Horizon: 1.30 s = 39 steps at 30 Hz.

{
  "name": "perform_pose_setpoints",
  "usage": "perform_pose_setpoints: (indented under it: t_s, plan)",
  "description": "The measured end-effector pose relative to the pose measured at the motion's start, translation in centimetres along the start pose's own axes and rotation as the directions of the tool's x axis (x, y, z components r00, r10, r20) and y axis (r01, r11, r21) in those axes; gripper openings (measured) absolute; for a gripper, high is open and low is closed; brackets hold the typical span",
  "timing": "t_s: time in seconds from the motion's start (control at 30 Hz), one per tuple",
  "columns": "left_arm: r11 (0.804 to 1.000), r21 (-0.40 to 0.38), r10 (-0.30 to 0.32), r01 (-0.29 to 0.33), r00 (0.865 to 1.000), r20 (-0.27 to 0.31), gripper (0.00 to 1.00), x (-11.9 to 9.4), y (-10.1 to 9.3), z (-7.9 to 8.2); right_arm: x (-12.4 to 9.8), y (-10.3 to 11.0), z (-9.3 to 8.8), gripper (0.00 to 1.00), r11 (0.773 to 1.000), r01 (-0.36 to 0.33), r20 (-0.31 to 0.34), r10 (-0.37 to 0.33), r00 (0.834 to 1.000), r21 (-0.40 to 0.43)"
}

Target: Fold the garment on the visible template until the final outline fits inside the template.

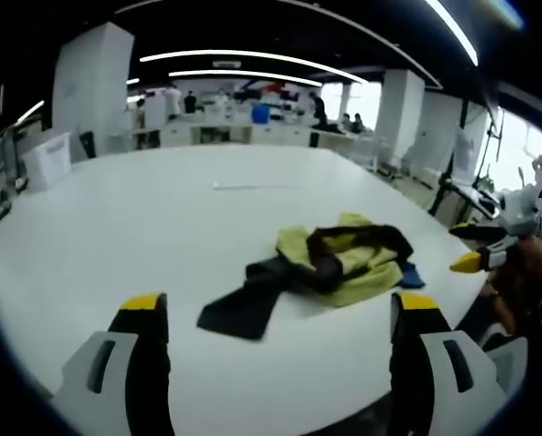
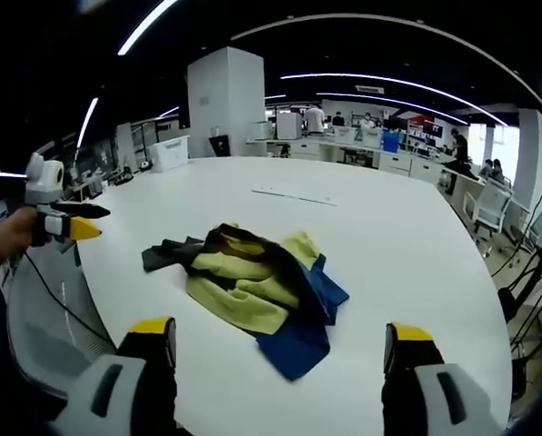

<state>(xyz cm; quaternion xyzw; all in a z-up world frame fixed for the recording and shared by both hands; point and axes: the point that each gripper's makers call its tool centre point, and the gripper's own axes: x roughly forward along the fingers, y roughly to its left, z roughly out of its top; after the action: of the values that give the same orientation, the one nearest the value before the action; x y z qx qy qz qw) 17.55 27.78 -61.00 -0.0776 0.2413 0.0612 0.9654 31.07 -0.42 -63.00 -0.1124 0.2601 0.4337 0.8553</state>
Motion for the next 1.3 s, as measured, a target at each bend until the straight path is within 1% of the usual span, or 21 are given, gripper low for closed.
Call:
perform_pose_setpoints:
  t_s: [0.17,0.33,0.47,0.53,0.63,0.7,0.77,0.83,0.93,1.1,1.23,1.3]
  plan:
    - [1.000,0.011,0.003,-0.003,1.000,0.022,0.93,0.2,-0.1,0.5,0.0,-0.1,0.4,0.91,1.000,0.006,0.017,-0.006,1.000,-0.018]
    - [0.999,0.032,-0.007,0.006,0.999,0.035,0.87,0.7,-0.6,0.5,0.2,-0.3,0.4,0.89,1.000,0.004,0.021,-0.004,1.000,-0.010]
    - [0.999,0.037,-0.024,0.022,0.998,0.052,0.82,1.3,-1.4,0.7,0.7,-0.6,0.6,0.84,1.000,0.005,0.026,-0.004,1.000,-0.011]
    - [0.999,0.038,-0.040,0.038,0.997,0.062,0.82,1.8,-1.9,0.9,1.0,-0.7,0.6,0.82,1.000,0.004,0.024,-0.004,1.000,-0.013]
    - [0.998,0.048,-0.047,0.045,0.998,0.045,0.78,2.6,-2.8,1.0,1.5,-1.0,0.8,0.77,1.000,0.006,0.032,-0.005,0.999,-0.012]
    - [0.998,0.046,-0.046,0.043,0.998,0.051,0.75,2.9,-3.1,1.1,1.9,-1.1,0.8,0.74,1.000,-0.002,0.033,0.002,0.999,-0.007]
    - [0.998,0.050,-0.051,0.048,0.996,0.069,0.71,3.3,-3.7,1.2,2.3,-1.1,0.7,0.72,1.000,-0.010,0.029,0.010,1.000,-0.004]
    - [0.996,0.063,-0.066,0.062,0.996,0.066,0.65,3.8,-4.5,1.0,2.7,-1.3,0.6,0.68,1.000,-0.015,0.029,0.015,0.999,0.001]
    - [0.994,0.069,-0.093,0.089,0.994,0.051,0.60,4.6,-5.6,0.6,3.3,-1.5,0.5,0.63,1.000,-0.023,0.029,0.023,0.999,0.015]
    - [0.990,0.079,-0.122,0.118,0.992,0.041,0.52,5.3,-6.6,0.2,4.1,-1.7,0.6,0.56,0.999,-0.031,0.026,0.031,0.999,0.013]
    - [0.988,0.106,-0.113,0.109,0.993,0.041,0.48,5.9,-6.9,0.0,4.9,-2.0,0.7,0.48,1.000,-0.029,0.016,0.030,0.999,-0.007]
    - [0.989,0.105,-0.107,0.102,0.993,0.047,0.46,6.2,-7.1,0.1,5.3,-2.1,0.6,0.43,0.999,-0.030,0.009,0.030,1.000,-0.014]
